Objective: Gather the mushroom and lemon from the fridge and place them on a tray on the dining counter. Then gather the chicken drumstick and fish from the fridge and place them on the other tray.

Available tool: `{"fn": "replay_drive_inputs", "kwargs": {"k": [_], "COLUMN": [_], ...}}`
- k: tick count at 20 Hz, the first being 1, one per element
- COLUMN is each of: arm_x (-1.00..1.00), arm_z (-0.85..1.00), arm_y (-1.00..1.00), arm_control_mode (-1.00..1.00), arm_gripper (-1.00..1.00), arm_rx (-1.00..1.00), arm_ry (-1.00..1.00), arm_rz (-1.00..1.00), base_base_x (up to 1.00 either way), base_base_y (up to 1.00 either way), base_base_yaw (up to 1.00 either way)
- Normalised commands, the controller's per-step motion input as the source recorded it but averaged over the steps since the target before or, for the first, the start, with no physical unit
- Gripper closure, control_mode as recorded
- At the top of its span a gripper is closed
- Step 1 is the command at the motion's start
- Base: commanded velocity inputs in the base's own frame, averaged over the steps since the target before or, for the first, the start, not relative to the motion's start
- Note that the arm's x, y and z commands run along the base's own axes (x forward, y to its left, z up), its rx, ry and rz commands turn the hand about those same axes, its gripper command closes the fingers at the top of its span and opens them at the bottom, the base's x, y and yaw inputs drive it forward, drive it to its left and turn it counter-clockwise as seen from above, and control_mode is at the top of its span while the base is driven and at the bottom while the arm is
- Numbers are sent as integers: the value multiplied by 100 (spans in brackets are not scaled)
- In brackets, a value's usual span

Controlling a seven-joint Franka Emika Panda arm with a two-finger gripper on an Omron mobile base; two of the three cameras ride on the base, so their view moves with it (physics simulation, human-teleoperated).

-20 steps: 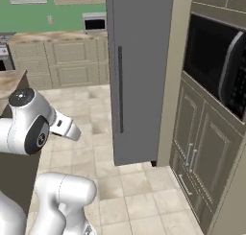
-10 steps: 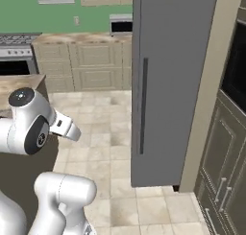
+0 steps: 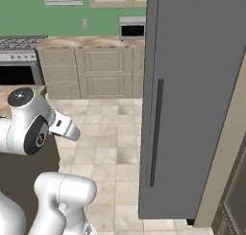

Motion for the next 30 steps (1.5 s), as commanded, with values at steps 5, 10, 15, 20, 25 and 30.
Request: {"fn": "replay_drive_inputs", "kwargs": {"k": [5, 10, 15, 20, 25, 30], "arm_x": [0, 0, 0, 0, 0, 0], "arm_z": [0, 0, 0, 0, 0, 0], "arm_y": [0, 0, 0, 0, 0, 0], "arm_control_mode": [100, 100, 100, 100, 100, 100], "arm_gripper": [-100, -100, -100, -100, -100, -100], "arm_rx": [0, 0, 0, 0, 0, 0], "arm_ry": [0, 0, 0, 0, 0, 0], "arm_rz": [0, 0, 0, 0, 0, 0], "base_base_x": [84, 78, 69, 50, 41, 48], "base_base_y": [36, 32, 21, 4, 1, 16], "base_base_yaw": [0, -5, -22, -34, -44, -45]}}
